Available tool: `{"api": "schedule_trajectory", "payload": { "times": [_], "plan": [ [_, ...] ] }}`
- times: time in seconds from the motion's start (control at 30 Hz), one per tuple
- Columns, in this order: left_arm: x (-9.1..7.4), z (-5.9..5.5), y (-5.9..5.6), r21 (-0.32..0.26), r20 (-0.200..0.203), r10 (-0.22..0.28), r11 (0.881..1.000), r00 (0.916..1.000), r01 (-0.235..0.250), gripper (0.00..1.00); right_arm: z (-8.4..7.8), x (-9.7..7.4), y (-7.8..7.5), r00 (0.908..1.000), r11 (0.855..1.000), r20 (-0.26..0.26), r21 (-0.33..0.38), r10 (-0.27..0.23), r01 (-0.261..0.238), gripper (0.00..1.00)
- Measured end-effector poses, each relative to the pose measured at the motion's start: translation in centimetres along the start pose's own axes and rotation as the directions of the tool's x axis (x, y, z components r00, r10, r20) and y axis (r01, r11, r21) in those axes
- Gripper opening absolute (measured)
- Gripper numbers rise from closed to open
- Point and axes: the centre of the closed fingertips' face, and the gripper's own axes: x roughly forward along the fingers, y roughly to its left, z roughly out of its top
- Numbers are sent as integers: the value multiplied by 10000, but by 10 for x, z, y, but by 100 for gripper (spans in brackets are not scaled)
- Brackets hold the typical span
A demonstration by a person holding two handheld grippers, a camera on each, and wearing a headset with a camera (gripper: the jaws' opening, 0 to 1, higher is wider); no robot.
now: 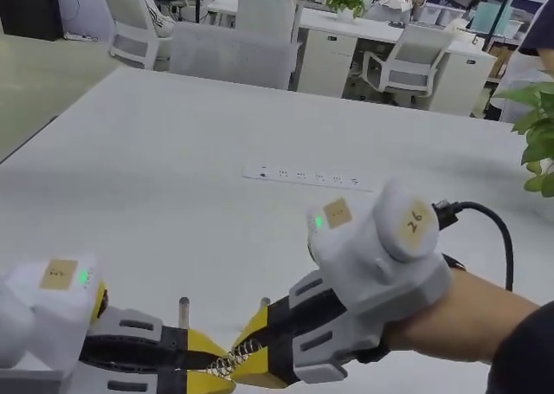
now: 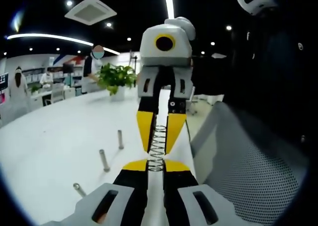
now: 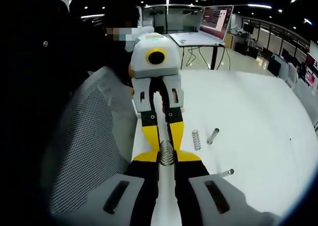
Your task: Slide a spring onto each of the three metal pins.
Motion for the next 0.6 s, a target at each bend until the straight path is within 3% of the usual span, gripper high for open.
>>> {"api": "schedule_trajectory", "payload": {
  "times": [0.3, 0.6],
  "plan": [
    [1, 0, 0, 0, -40, 34, 10000, 10000, -34, 4, 2, 1, -1, 10000, 10000, -19, -6, 16, -16, 8],
    [-1, -1, 3, -229, 41, 179, 9996, 9998, -178, 16, -7, -1, -8, 9990, 9998, -412, -32, -194, 193, 8]
  ]
}}
